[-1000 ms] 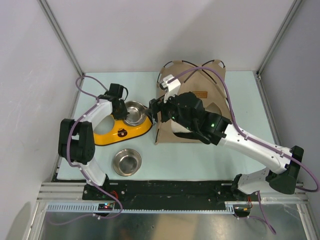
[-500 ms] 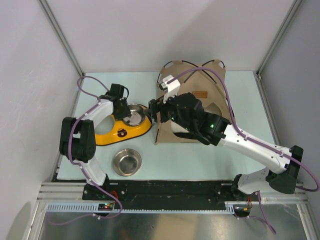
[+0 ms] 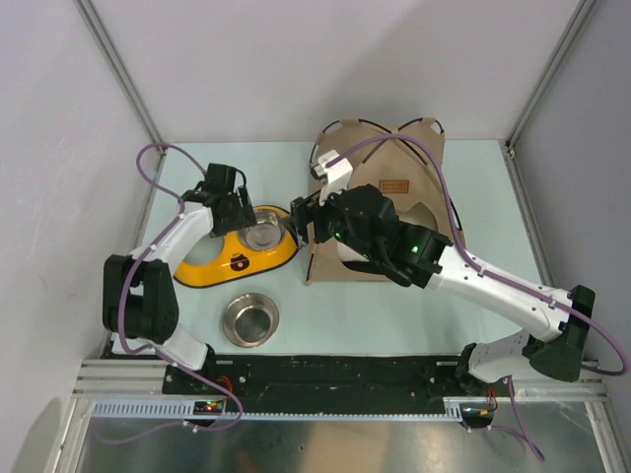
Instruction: Set up the pet tent
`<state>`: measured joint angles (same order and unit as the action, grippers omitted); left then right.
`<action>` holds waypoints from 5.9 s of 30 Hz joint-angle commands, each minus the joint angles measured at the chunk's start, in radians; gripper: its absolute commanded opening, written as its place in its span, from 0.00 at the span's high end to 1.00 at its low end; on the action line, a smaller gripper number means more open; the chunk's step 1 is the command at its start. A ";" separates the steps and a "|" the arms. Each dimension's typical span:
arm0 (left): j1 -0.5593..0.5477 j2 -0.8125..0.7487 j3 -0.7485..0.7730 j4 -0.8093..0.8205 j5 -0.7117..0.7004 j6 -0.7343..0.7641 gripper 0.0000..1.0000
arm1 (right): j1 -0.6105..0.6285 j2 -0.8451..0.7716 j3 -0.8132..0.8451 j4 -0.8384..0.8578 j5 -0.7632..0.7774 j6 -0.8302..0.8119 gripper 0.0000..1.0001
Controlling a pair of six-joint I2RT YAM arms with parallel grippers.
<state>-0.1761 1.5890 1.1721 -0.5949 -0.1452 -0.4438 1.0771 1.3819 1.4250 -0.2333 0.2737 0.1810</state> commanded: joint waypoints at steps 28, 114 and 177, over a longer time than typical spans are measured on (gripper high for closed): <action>-0.295 -0.626 -0.541 -0.234 -0.105 -0.371 0.20 | 0.005 -0.029 -0.008 -0.013 -0.049 0.028 0.22; 0.309 -0.294 -0.088 -0.083 -0.178 -0.137 1.00 | -0.025 -0.028 -0.029 0.025 -0.003 0.051 0.24; 0.180 -0.829 -0.304 -0.104 0.495 -0.109 0.00 | -0.081 -0.344 0.047 -0.714 0.316 0.403 0.01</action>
<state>0.1005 0.8543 0.8772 -0.6876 0.2211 -0.4988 1.0111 1.1477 1.4414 -0.7330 0.4770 0.4519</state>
